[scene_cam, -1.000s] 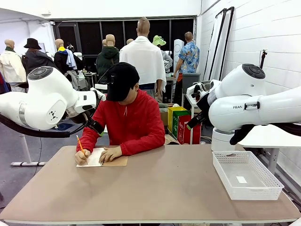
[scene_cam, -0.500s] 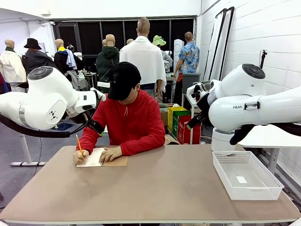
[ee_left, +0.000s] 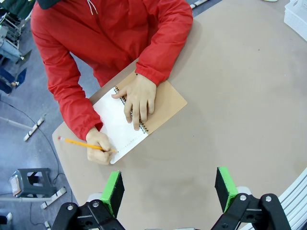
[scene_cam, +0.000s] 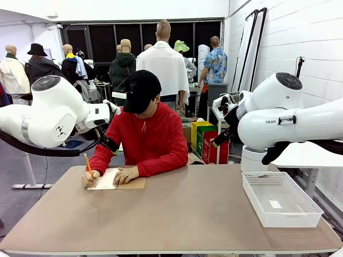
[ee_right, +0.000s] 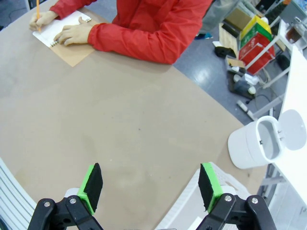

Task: Sort the paper based on its condition.
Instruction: If a person hands you a paper, place it in the Organizing basket , and if it's crumpled, put it in the Trash can.

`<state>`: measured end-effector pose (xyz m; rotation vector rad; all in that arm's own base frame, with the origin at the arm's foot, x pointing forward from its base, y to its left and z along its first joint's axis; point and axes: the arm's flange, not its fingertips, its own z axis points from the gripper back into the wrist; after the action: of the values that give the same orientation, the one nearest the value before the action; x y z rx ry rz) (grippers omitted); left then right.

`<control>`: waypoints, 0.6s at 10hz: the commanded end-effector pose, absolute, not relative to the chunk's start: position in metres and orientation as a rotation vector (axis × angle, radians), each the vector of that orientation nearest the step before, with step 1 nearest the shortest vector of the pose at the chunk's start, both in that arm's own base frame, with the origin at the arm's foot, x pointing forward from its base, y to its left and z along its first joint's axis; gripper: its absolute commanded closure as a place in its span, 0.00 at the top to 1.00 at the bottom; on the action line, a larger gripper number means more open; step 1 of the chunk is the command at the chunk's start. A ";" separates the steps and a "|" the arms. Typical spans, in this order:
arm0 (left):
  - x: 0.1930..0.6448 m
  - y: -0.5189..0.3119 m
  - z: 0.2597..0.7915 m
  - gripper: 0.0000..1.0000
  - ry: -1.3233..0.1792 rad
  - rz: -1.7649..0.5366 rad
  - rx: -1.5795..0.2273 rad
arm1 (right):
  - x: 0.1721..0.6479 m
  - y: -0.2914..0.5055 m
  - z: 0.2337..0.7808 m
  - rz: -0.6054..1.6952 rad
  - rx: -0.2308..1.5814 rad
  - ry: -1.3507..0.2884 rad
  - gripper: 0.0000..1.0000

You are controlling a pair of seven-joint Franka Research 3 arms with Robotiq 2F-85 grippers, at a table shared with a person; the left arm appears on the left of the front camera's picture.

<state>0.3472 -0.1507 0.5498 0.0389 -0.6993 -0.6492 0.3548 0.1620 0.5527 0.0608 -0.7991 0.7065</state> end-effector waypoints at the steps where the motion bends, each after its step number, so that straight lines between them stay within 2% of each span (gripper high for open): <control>1: 0.347 -0.151 0.550 1.00 -0.700 -0.650 0.038 | 0.355 0.162 0.553 0.706 0.063 -0.799 1.00; 6: 0.347 -0.151 0.550 1.00 -0.700 -0.650 0.038 | 0.355 0.162 0.553 0.706 0.063 -0.799 1.00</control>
<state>0.3472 -0.1507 0.5498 0.0389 -0.6993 -0.6492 0.3548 0.1620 0.5527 0.0608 -0.7991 0.7065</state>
